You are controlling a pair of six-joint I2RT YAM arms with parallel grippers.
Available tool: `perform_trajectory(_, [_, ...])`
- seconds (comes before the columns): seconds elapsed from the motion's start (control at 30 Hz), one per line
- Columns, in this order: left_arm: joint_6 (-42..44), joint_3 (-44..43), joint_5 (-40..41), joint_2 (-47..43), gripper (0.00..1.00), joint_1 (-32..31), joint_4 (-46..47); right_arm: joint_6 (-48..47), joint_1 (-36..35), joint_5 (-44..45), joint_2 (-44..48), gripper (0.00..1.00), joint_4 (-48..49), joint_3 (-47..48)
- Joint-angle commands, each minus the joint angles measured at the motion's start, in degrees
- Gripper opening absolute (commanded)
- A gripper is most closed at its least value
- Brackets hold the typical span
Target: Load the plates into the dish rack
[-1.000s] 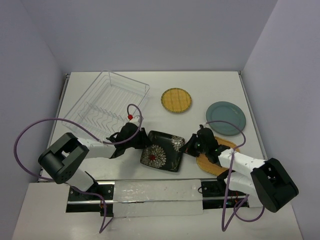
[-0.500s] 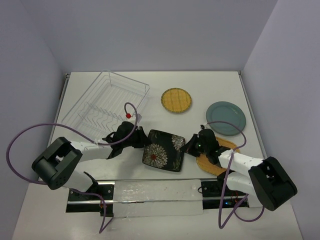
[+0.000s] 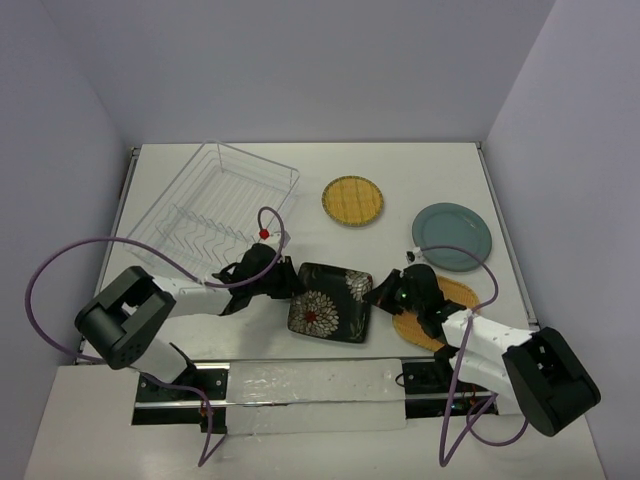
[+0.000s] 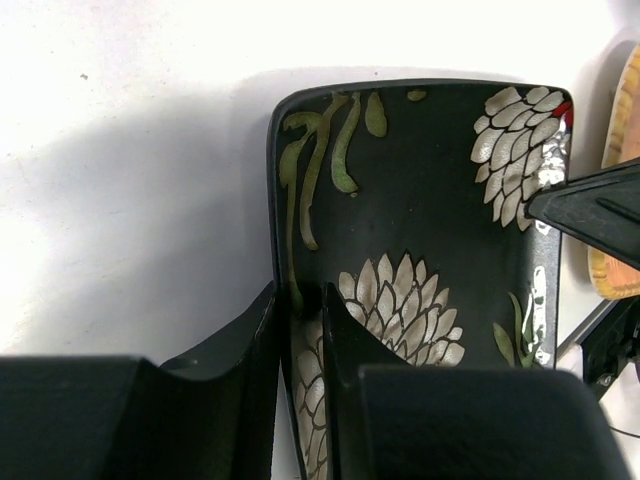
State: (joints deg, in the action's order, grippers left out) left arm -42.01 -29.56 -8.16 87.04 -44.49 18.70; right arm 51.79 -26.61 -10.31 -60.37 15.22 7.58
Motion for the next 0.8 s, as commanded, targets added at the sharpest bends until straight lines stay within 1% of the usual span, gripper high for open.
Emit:
perform_trajectory(0.0, [-1.64, -2.30, -22.21, -1.83, 0.04, -7.10, 11.63, 1.66, -1.25, -0.71, -4.49, 0.00, 5.94, -1.67])
perform_trajectory(0.03, [-1.41, -2.07, -21.96, -3.02, 0.00, -7.10, 11.63, 1.73, -1.25, -0.94, -4.93, 0.00, 6.31, -1.52])
perform_trajectory(0.1, [-1.15, -1.43, -20.15, -5.29, 0.00, -7.13, 11.56, 1.20, -1.25, -1.02, -4.72, 0.00, 6.06, -1.24])
perform_trajectory(0.17, [-0.49, -1.34, -16.65, -8.54, 0.00, -7.13, 10.15, 0.32, -1.25, -0.12, -3.59, 0.00, 2.53, 0.03])
perform_trajectory(0.2, [-0.26, -1.57, -14.58, -10.19, 0.00, -7.10, 8.94, -0.22, -1.25, 0.62, -2.71, 0.02, 0.03, 0.83])
perform_trajectory(0.27, [1.13, -2.16, -11.53, -12.81, 0.00, -7.10, 6.92, -1.15, -1.20, 2.45, -0.63, 0.14, -4.09, 2.52])
perform_trajectory(0.3, [1.76, -2.68, -9.28, -14.63, 0.00, -7.10, 5.26, -1.68, -1.25, 3.76, 1.28, 0.26, -5.29, 2.78])
perform_trajectory(0.33, [3.10, -3.43, -6.28, -16.78, 0.00, -7.10, 3.06, -2.23, -1.25, 5.21, 3.93, 0.45, -6.30, 3.32])
perform_trajectory(0.37, [4.02, -4.22, -3.37, -18.60, 0.00, -7.10, 1.14, -2.72, -1.25, 6.07, 6.60, 0.59, -7.35, 3.82])
perform_trajectory(0.4, [4.85, -4.92, -1.26, -19.96, 0.00, -7.08, -0.22, -3.18, -1.25, 6.55, 8.96, 0.68, -8.49, 4.39])
perform_trajectory(0.53, [7.44, -6.96, 0.30, -22.53, 0.00, -7.10, -1.21, -6.15, -1.18, 7.85, 17.71, 0.86, -13.28, 7.18])
perform_trajectory(0.6, [8.11, -8.86, 0.92, -22.31, 0.00, -7.09, -2.86, -7.39, -1.24, 8.56, 20.10, 0.89, -15.57, 8.75])
perform_trajectory(0.7, [9.22, -13.01, 4.19, -21.82, 0.00, -7.01, -6.29, -8.83, -1.16, 11.18, 23.95, 0.91, -22.40, 12.18])
perform_trajectory(0.73, [9.25, -13.93, 4.31, -21.63, 0.00, -7.02, -6.37, -9.29, -1.16, 11.21, 25.11, 0.92, -22.47, 12.23])
perform_trajectory(0.77, [10.04, -15.98, 6.71, -21.03, 0.00, -7.10, -8.11, -10.51, -1.16, 11.73, 27.39, 0.92, -23.69, 13.28])
